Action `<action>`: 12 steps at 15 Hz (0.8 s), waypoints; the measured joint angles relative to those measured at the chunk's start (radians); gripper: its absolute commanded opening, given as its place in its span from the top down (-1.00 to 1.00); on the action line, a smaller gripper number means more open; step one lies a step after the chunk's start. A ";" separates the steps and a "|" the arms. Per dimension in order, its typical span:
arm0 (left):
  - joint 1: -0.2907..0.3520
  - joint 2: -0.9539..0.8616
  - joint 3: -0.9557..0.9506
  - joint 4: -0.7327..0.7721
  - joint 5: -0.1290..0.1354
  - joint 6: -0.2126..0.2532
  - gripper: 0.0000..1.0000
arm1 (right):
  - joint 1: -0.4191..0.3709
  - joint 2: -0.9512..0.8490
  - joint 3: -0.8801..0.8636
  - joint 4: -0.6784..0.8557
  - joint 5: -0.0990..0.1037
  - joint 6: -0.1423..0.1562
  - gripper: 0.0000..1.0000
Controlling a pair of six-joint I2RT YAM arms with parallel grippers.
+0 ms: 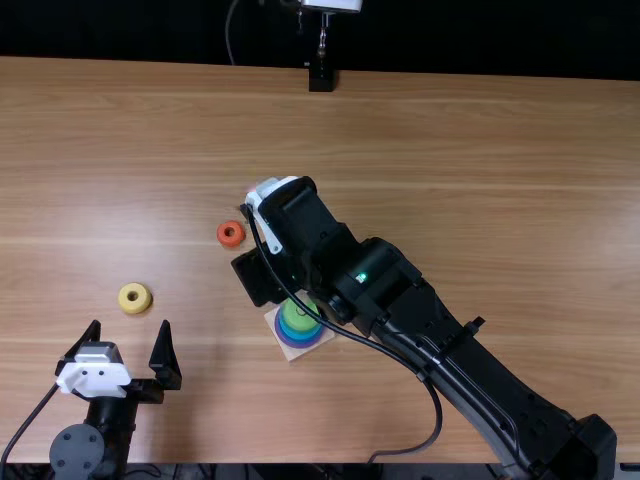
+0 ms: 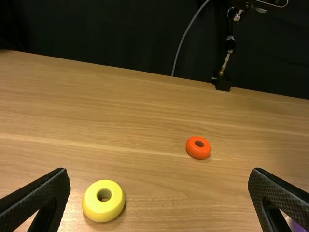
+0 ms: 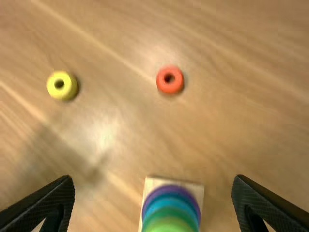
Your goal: Build the Hanoi tower: stack the rings onto the peg from bottom to top in this color order: purple, dark blue, light blue, dark green, light green, yellow, orange.
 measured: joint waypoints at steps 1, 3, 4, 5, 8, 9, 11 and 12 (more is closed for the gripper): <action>0.000 0.000 0.000 0.000 0.000 0.000 -1.00 | -0.014 -0.002 0.000 0.020 -0.001 -0.002 -1.00; 0.000 0.000 0.000 0.000 0.000 0.000 -1.00 | -0.134 -0.071 -0.063 0.034 -0.008 -0.005 -1.00; 0.000 0.000 0.000 0.000 0.000 0.001 -1.00 | -0.218 -0.148 -0.113 0.033 -0.004 -0.005 -1.00; 0.000 0.000 0.000 0.000 0.000 0.000 -1.00 | -0.305 -0.259 -0.169 0.054 0.004 -0.005 -1.00; 0.000 0.000 0.000 0.000 0.000 0.000 -1.00 | -0.396 -0.517 -0.338 0.278 0.005 -0.012 -1.00; 0.000 0.000 0.000 0.000 0.000 0.000 -1.00 | -0.436 -0.607 -0.457 0.375 0.003 -0.023 -1.00; 0.000 0.000 0.000 0.000 0.000 0.000 -1.00 | -0.533 -0.777 -0.678 0.513 0.003 -0.080 -1.00; 0.000 0.000 0.000 0.000 0.000 0.000 -1.00 | -0.592 -0.883 -0.803 0.613 0.003 -0.139 -1.00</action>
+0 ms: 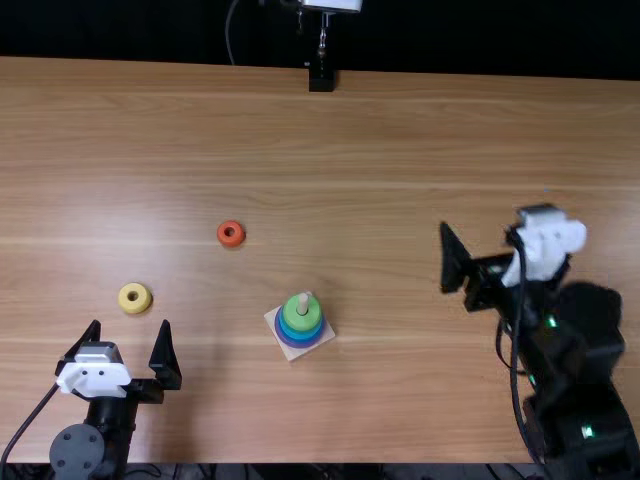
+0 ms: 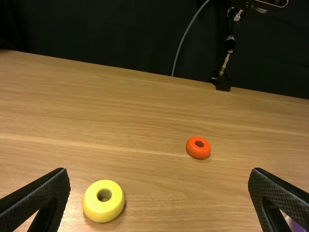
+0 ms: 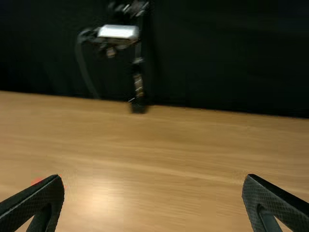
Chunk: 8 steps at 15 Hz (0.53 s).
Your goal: Build the Hanoi tower: stack the rings onto the peg from bottom to top in this color order: purple, dark blue, light blue, dark green, light green, yellow, orange.
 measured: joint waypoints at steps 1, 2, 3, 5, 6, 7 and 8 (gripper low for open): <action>0.000 0.000 0.000 0.000 0.000 0.000 -1.00 | -0.043 -0.083 -0.090 0.059 0.000 -0.053 -1.00; 0.000 0.000 0.000 0.000 0.000 0.001 -1.00 | -0.090 -0.173 -0.190 0.092 0.000 -0.112 -1.00; 0.000 0.000 0.000 0.000 0.000 0.000 -1.00 | -0.122 -0.254 -0.287 0.102 0.000 -0.151 -1.00; 0.000 0.000 0.000 0.000 0.001 0.000 -1.00 | -0.155 -0.379 -0.463 0.093 0.000 -0.190 -1.00; 0.000 0.000 0.000 0.000 0.000 0.001 -1.00 | -0.157 -0.438 -0.529 0.093 0.000 -0.199 -1.00; 0.000 0.000 0.000 0.000 0.000 0.000 -1.00 | -0.157 -0.523 -0.600 0.093 0.001 -0.204 -1.00; 0.000 0.000 0.000 0.000 0.000 0.000 -1.00 | -0.157 -0.598 -0.650 0.097 0.002 -0.207 -1.00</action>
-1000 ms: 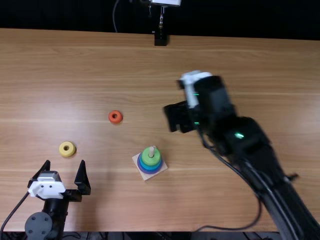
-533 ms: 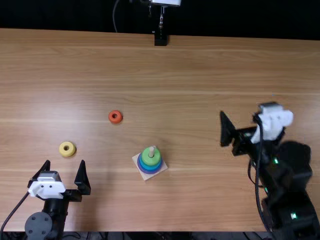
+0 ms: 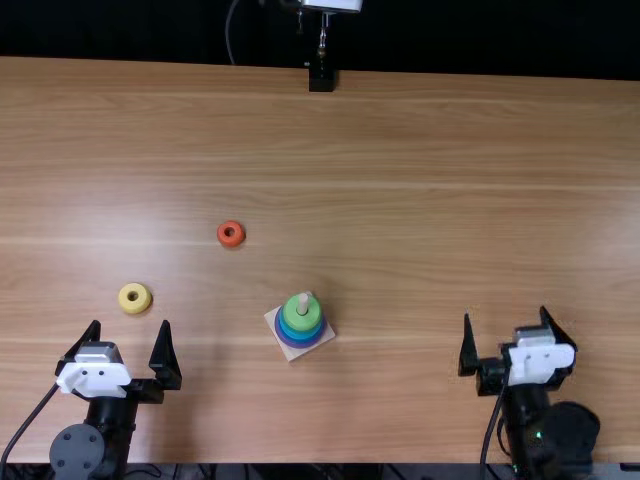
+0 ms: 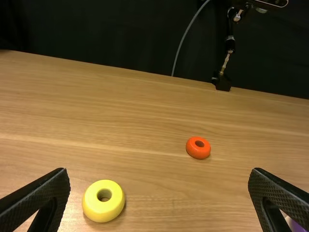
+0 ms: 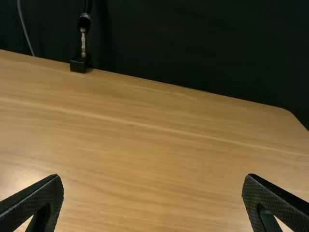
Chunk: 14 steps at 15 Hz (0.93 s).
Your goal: Build the Hanoi tower: stack the rings onto the peg from bottom to top in this color order: purple, dark blue, light blue, dark green, light green, yellow, orange.
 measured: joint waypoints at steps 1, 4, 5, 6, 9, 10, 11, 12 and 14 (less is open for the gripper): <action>0.000 0.000 0.000 0.000 0.000 0.000 -1.00 | 0.000 -0.064 -0.053 0.002 0.007 -0.003 -1.00; 0.000 0.000 0.000 0.000 0.000 0.001 -1.00 | 0.000 -0.180 -0.139 -0.011 0.038 -0.010 -1.00; 0.000 0.000 0.000 0.000 0.000 0.000 -1.00 | 0.000 -0.198 -0.149 -0.011 0.045 -0.012 -1.00; 0.000 0.000 0.000 0.000 0.000 0.000 -1.00 | -0.005 -0.210 -0.160 -0.011 0.050 -0.013 -1.00; 0.000 0.000 0.000 0.000 0.000 0.001 -1.00 | -0.046 -0.268 -0.181 -0.013 0.058 -0.013 -1.00; 0.000 0.000 0.000 0.000 0.000 0.000 -1.00 | -0.048 -0.269 -0.182 -0.013 0.059 -0.013 -1.00; 0.000 0.000 0.000 0.000 0.000 0.001 -1.00 | -0.048 -0.269 -0.181 -0.013 0.063 -0.013 -1.00; 0.000 0.000 0.000 0.000 0.000 0.000 -1.00 | -0.049 -0.269 -0.181 -0.014 0.065 -0.015 -1.00; 0.000 0.000 0.000 0.000 0.000 0.001 -1.00 | -0.059 -0.269 -0.181 -0.015 0.066 -0.019 -1.00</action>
